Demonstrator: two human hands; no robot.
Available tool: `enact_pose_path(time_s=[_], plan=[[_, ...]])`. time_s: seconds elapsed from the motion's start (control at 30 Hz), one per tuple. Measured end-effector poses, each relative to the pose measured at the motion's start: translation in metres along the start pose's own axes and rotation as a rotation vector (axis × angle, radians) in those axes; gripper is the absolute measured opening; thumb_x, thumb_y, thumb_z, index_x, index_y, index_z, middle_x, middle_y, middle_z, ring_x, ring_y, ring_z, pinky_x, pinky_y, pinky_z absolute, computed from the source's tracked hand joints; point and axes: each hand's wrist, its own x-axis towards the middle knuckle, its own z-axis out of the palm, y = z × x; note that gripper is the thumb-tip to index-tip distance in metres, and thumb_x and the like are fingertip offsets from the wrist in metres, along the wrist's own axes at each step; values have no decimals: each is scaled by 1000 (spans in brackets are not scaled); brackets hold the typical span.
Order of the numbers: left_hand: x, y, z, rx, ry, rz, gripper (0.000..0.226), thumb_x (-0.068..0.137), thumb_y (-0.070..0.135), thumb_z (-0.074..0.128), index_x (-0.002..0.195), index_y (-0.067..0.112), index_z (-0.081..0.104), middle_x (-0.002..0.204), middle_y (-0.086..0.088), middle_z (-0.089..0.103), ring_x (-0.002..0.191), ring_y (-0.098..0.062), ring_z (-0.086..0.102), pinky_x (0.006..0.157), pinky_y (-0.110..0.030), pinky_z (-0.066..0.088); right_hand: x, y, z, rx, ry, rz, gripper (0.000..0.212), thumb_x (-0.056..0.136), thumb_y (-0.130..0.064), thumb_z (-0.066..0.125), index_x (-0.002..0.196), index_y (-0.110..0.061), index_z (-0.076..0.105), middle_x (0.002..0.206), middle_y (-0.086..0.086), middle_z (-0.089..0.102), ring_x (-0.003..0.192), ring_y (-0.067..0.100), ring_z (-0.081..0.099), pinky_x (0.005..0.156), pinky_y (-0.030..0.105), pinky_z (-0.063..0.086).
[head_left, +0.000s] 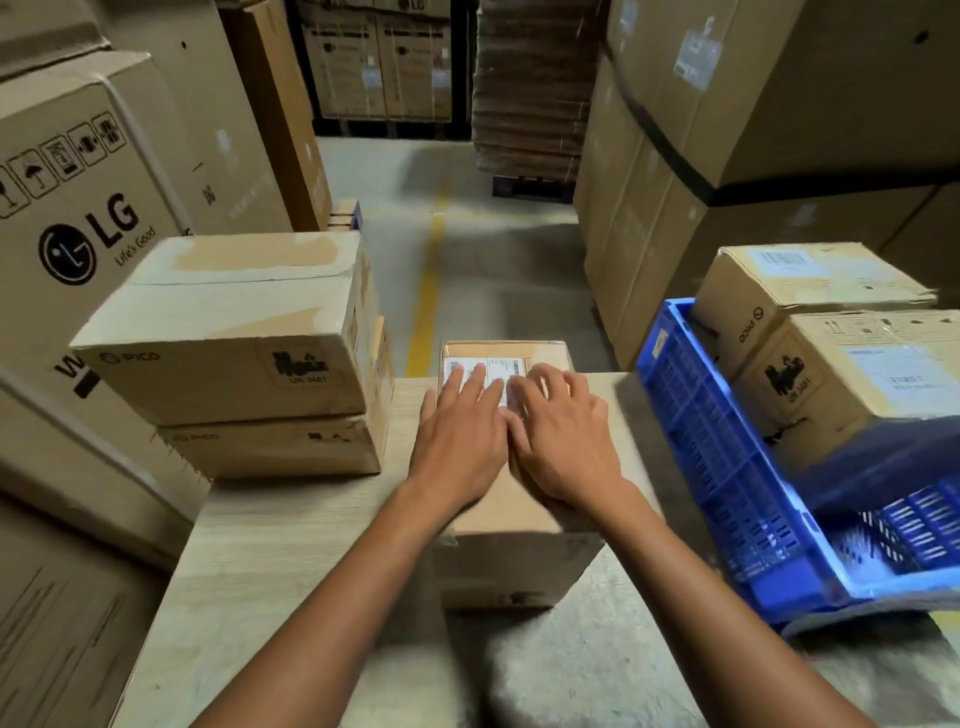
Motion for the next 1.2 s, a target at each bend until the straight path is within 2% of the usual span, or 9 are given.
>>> enact_pose_path(time_s=[0.23,0.37,0.43,0.53,0.6,0.8,0.93,1.03,1.2], plan=[[7,-5,4,-302,98,-62,44,101,12,44,145,18,51,160,-1,34,151,-18,19,120,-35,22,5,8,-1,72,-55,-40,59,95,-54,29,135,-20,55,147,1,48,131,27,38,93,45,50],[-4,-19,12,-736,412,-448,38,95,13,56,132,20,59,159,-5,34,145,-21,32,119,-34,27,-3,11,-2,206,-2,36,43,96,-45,52,129,-19,62,130,0,61,121,23,54,90,40,51],[-4,-24,13,-1014,298,-655,37,92,21,58,130,19,56,143,-7,54,127,-25,53,109,-45,43,-11,7,-5,258,90,63,35,93,-44,52,115,-21,68,109,0,70,99,25,64,76,38,52],[2,-14,7,-1220,154,-661,22,98,22,51,115,12,62,111,-9,72,96,-25,69,87,-41,56,-19,3,-14,246,61,1,34,93,-46,50,108,-24,72,106,-4,72,95,20,66,77,36,53],[5,2,6,-1202,196,-604,25,101,23,46,118,13,60,108,-5,72,92,-21,69,80,-34,56,-24,3,-22,267,8,29,34,96,-46,52,112,-23,72,116,-5,70,103,18,63,84,34,51],[9,68,31,-1195,127,-311,43,107,31,37,148,20,43,145,-1,52,132,-20,51,113,-40,39,-42,23,-49,327,-22,263,52,100,-57,43,118,-16,68,123,5,66,112,22,59,92,39,48],[-5,81,76,-763,60,-100,49,108,28,37,156,22,30,165,-4,20,152,-21,16,124,-39,14,-64,57,-62,401,-50,290,63,96,-64,47,142,-20,50,138,5,57,122,22,54,102,40,45],[-21,75,112,-538,-38,-61,56,106,47,29,158,28,21,167,-5,10,154,-21,6,123,-36,8,-80,90,-63,372,-54,354,70,94,-44,64,153,-20,37,152,2,46,137,22,45,109,37,37],[-23,60,138,-196,-223,-169,70,99,66,24,159,34,9,168,2,-4,154,-24,-6,122,-57,2,-110,157,-57,603,-56,549,54,91,-33,70,142,-36,52,138,-4,62,124,19,58,103,42,46]])
